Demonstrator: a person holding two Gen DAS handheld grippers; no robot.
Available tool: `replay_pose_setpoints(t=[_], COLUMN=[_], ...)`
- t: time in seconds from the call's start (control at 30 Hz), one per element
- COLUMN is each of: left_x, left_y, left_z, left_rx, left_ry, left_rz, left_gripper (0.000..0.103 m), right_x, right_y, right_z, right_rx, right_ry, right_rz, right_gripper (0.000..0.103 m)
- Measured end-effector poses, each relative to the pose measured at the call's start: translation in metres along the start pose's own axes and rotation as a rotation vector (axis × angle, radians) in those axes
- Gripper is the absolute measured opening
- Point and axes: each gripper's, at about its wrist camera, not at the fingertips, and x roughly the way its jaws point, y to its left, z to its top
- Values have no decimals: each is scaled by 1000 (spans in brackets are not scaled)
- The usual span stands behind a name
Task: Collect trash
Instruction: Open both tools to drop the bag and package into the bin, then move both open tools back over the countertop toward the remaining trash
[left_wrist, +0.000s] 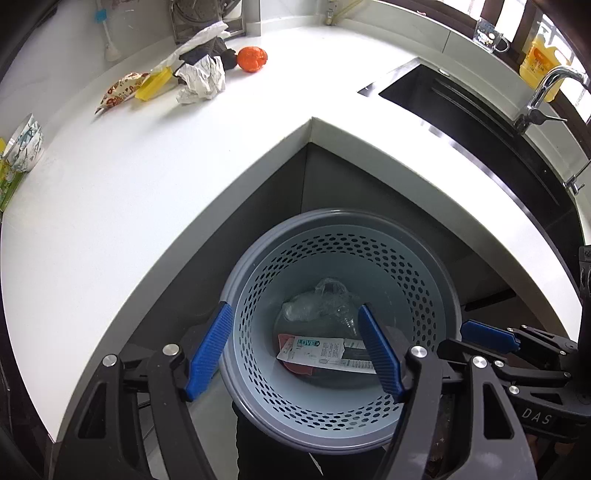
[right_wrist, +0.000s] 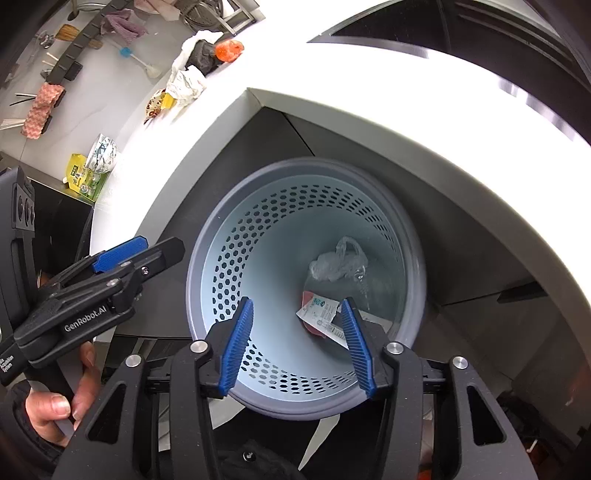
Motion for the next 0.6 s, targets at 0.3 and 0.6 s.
replay_pose_setpoints(t=[0.3, 0.6], left_x=[-41, -79], left_y=[6, 31], left_z=[13, 12], left_rx=[-41, -134], left_ry=[-97, -180], left_rz=[21, 86], left_gripper=[79, 92], right_x=[-20, -35], right_y=[13, 41], right_z=[9, 26], right_rx=[-68, -161], right_ry=[-38, -81], right_rz=[11, 60], right_gripper=[61, 66])
